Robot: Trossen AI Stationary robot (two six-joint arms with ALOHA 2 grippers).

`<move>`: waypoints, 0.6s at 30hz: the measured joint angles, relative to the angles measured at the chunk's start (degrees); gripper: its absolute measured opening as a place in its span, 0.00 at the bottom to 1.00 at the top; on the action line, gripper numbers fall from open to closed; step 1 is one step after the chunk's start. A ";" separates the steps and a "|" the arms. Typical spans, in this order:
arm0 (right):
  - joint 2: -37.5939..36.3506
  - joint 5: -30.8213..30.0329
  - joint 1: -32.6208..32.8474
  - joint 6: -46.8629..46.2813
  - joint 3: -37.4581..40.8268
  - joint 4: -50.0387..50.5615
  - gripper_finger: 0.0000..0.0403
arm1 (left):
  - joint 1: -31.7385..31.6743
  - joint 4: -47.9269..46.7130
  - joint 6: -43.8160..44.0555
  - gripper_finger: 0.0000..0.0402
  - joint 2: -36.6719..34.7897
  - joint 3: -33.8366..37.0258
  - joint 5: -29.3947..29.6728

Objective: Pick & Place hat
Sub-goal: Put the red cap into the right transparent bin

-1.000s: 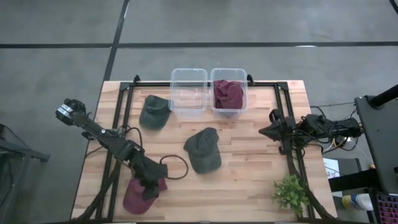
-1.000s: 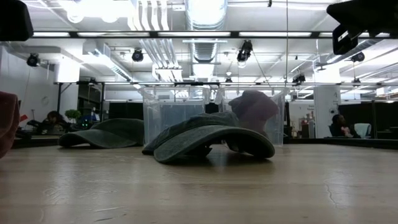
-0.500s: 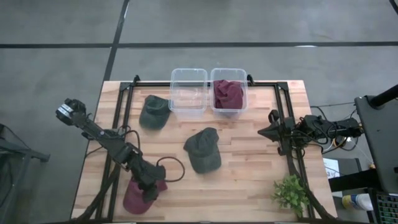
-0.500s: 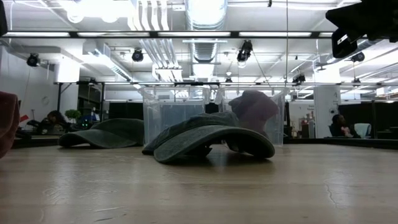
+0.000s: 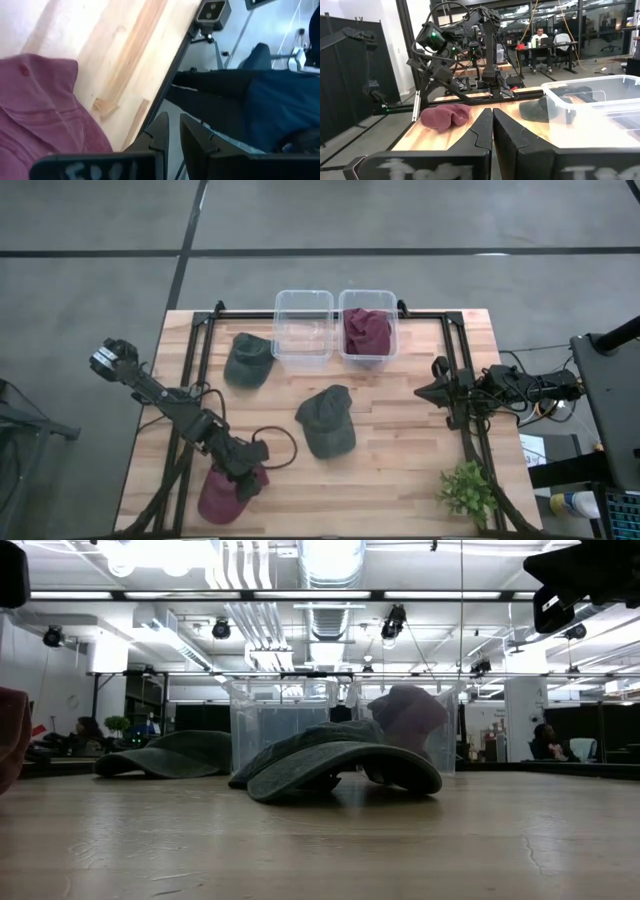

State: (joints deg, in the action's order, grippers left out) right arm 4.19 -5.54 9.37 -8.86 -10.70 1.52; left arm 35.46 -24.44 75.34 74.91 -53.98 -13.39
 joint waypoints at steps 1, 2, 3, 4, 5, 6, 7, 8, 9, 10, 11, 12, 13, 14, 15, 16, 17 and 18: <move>0.00 -0.02 0.00 0.00 0.00 0.00 0.02 | 0.00 -0.01 0.04 0.10 0.00 0.00 0.42; 0.00 0.00 0.00 0.00 0.00 0.00 0.02 | 0.00 0.00 0.04 0.10 0.00 0.00 0.57; 0.00 -0.01 0.00 -0.03 0.00 0.00 0.02 | 0.00 0.01 0.04 0.10 0.00 0.00 1.07; 0.00 -0.02 0.00 -0.05 0.00 0.00 0.02 | 0.00 0.01 0.01 0.10 0.00 0.00 1.66; 0.00 -0.02 0.00 -0.11 0.00 0.00 0.02 | 0.00 0.02 -0.03 0.10 0.00 0.00 2.11; 0.00 -0.02 0.00 -0.11 0.00 0.00 0.02 | 0.00 0.02 -0.02 0.10 0.00 0.00 2.82; 0.00 -0.02 0.00 -0.13 0.00 0.00 0.02 | 0.00 0.01 -0.03 0.10 0.00 0.00 3.63; 0.00 -0.02 0.00 -0.13 0.00 0.00 0.02 | 0.00 0.01 -0.03 0.10 0.00 0.00 4.29; 0.00 -0.02 0.00 -0.13 0.00 0.00 0.02 | 0.00 0.01 -0.03 0.10 0.00 0.00 5.28; 0.00 -0.02 0.00 -0.13 0.00 0.01 0.02 | 0.00 0.00 0.02 0.10 0.00 0.00 6.14; 0.00 -0.02 0.00 -0.13 0.00 0.02 0.02 | 0.00 0.01 0.04 0.10 0.00 0.00 6.80; 0.00 -0.02 0.00 -0.11 0.00 0.02 0.02 | 0.00 0.00 0.05 0.10 0.00 0.00 7.18; 0.00 -0.02 0.00 -0.11 0.00 0.04 0.02 | 0.00 0.00 0.07 0.10 0.00 0.00 7.59; 0.00 -0.02 0.00 -0.01 0.00 0.08 0.02 | 0.00 -0.01 0.17 0.10 0.00 0.00 7.95; 0.00 -0.02 0.00 0.04 0.00 0.19 0.02 | 0.00 0.01 0.44 0.10 0.00 0.00 8.18; 0.00 -0.02 0.00 0.03 0.00 0.35 0.02 | 0.00 0.00 0.93 0.10 -0.02 0.00 8.69; -0.01 -0.02 0.00 0.01 0.00 0.62 0.02 | 0.00 -0.03 1.57 0.10 -0.02 0.00 9.42; -0.02 -0.02 0.00 -0.08 0.00 1.08 0.02 | 0.00 -0.03 2.37 0.10 -0.02 0.00 10.13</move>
State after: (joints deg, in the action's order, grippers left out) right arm 4.16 -5.56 9.37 -8.95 -10.70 2.60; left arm 35.46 -24.47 77.71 74.89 -53.98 -3.26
